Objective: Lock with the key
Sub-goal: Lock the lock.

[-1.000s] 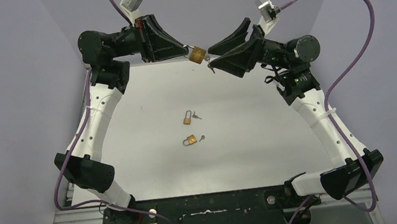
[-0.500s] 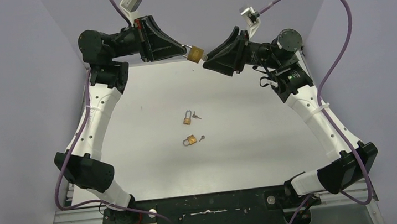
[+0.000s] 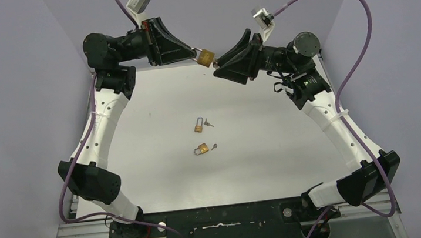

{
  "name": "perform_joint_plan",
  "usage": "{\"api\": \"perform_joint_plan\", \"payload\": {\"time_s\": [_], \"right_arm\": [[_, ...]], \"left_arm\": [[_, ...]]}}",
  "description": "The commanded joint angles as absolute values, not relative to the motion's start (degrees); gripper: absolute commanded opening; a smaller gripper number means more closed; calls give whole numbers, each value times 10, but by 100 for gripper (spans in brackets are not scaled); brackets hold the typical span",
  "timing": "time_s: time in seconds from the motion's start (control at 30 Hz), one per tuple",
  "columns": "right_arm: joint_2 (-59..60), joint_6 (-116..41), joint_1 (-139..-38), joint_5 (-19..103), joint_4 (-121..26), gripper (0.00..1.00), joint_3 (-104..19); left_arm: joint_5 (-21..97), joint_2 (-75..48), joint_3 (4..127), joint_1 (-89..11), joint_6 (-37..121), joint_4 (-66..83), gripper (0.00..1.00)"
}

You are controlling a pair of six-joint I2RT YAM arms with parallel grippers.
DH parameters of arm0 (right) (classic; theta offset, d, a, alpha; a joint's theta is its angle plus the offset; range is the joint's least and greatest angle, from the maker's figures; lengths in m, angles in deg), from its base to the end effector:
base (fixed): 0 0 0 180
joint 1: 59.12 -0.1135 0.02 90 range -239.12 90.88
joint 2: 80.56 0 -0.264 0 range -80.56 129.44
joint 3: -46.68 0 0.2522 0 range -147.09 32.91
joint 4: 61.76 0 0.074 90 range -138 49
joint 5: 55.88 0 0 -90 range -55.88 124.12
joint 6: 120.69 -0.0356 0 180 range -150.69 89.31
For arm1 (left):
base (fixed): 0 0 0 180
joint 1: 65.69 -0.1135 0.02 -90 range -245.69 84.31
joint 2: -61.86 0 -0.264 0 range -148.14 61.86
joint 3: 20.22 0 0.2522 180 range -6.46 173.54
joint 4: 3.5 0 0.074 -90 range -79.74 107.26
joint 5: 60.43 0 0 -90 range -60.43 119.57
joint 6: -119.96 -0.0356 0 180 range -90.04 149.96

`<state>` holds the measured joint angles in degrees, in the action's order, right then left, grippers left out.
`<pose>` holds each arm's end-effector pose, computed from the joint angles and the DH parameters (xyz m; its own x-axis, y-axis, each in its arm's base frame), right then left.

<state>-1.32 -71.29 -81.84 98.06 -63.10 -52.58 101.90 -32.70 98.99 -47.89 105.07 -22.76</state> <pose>0.2562 0.1420 0.4918 -0.3575 0.1602 -0.9200 -0.9334 -0.0292 0.3576 0.3051 -0.1336 0.5407 -0.5516 -0.1310 -0.8237 0.8299 -0.1845 -0.5264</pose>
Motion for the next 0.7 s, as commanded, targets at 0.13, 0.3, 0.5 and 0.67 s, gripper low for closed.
{"api": "perform_joint_plan", "payload": {"time_s": [0.13, 0.3, 0.5, 0.67], "right_arm": [[-21, -744, -823, 1001, -710, 38, -548], [-17, -751, -823, 1003, -717, 35, -548], [-13, -765, -823, 1004, -736, 29, -552], [-7, -767, -826, 1002, -736, 20, -558]], "left_arm": [[1008, -319, 998, -484, 1071, -277, 0], [1008, -318, 996, -485, 1072, -280, 0], [1009, -318, 990, -486, 1074, -285, 0], [1007, -320, 986, -486, 1082, -295, 0]]}}
